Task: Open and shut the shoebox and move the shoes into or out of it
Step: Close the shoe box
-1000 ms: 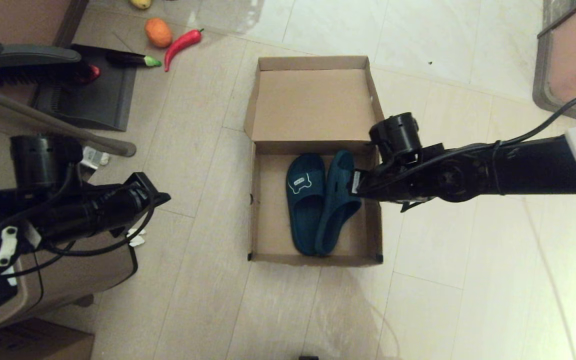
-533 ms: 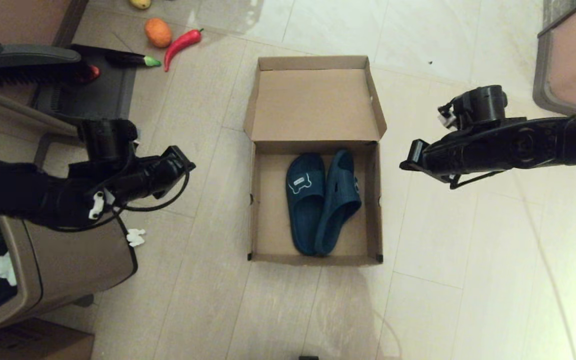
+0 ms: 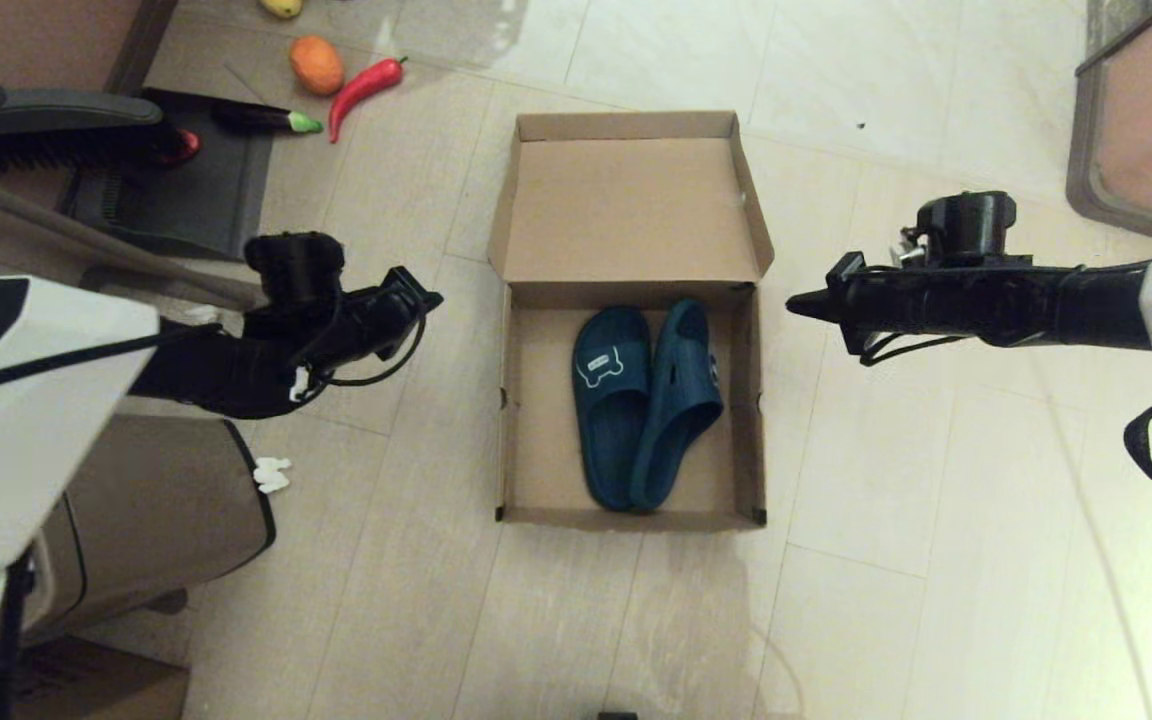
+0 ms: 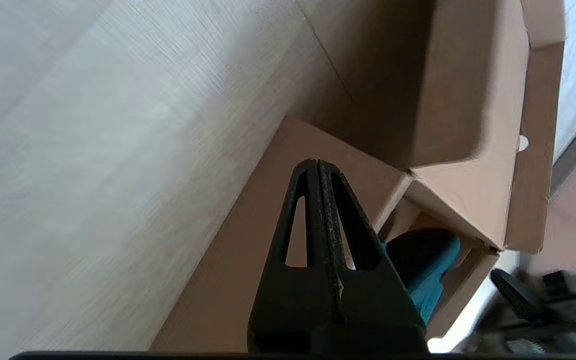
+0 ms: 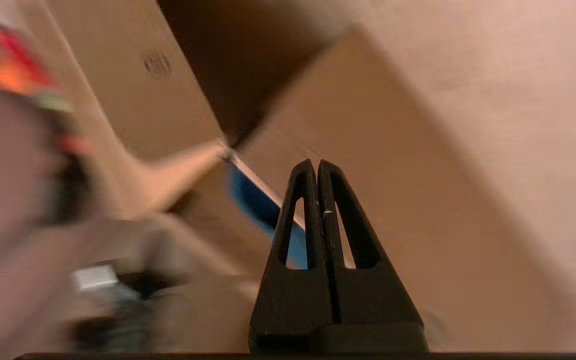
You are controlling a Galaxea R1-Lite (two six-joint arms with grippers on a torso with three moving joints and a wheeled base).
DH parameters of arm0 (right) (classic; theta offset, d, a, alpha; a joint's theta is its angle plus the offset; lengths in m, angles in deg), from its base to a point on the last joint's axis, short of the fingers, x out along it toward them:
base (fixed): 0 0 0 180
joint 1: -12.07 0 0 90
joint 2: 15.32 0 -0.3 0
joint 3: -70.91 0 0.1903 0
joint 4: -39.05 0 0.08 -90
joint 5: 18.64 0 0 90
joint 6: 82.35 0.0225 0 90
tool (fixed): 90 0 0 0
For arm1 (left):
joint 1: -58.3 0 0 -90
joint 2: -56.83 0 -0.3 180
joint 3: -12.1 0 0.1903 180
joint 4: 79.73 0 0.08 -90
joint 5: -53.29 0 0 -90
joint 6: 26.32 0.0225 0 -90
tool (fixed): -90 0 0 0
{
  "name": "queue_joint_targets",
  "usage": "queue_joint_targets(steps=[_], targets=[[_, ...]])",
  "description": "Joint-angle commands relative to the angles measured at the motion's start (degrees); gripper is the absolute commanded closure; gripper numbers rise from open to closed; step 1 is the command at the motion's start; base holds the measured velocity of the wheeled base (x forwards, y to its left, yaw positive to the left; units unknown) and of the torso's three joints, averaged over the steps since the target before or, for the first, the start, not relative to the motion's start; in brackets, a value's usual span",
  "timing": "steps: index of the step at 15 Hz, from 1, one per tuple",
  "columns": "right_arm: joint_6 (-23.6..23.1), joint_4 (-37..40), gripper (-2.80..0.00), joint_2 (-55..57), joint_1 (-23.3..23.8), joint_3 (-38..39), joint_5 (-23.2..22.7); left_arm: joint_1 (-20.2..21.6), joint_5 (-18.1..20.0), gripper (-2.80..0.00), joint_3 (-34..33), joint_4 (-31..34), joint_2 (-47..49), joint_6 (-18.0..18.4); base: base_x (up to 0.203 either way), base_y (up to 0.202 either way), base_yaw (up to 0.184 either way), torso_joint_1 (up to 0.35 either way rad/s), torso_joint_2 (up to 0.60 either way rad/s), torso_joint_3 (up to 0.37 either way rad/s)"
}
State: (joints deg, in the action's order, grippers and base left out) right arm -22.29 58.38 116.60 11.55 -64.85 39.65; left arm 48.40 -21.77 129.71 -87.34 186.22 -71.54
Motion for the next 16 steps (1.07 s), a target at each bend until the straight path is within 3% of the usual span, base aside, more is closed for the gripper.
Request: queue_joint_targets(steps=[1, 7, 11, 16], targets=[[4.83, -4.81, 0.00, 4.12, -0.04, -0.24, -1.71, -1.59, 0.09, 0.00, 4.61, -0.29, 6.12, -0.85, 0.000, 0.000, 0.000, 0.000, 0.00, 0.000], [9.99, -10.35, 0.00, 7.30, -1.45, -0.19, -2.35, -4.23, -0.43, 0.00, 8.76, 0.08, 11.06, -0.75, 0.000, 0.000, 0.000, 0.000, 0.00, 0.000], [12.23, -8.30, 0.00, 6.56, -3.02, 0.16, -2.07, -5.89, -3.54, 0.00, 6.35, 0.46, 10.56, -0.57, 0.000, 0.000, 0.000, 0.000, 0.00, 0.000], [11.82, -1.74, 0.00, 3.80, -4.13, 2.70, -1.51, -6.76, -3.94, 0.00, -0.04, -0.11, 8.15, -0.57, 0.000, 0.000, 0.000, 0.000, 0.00, 0.000]])
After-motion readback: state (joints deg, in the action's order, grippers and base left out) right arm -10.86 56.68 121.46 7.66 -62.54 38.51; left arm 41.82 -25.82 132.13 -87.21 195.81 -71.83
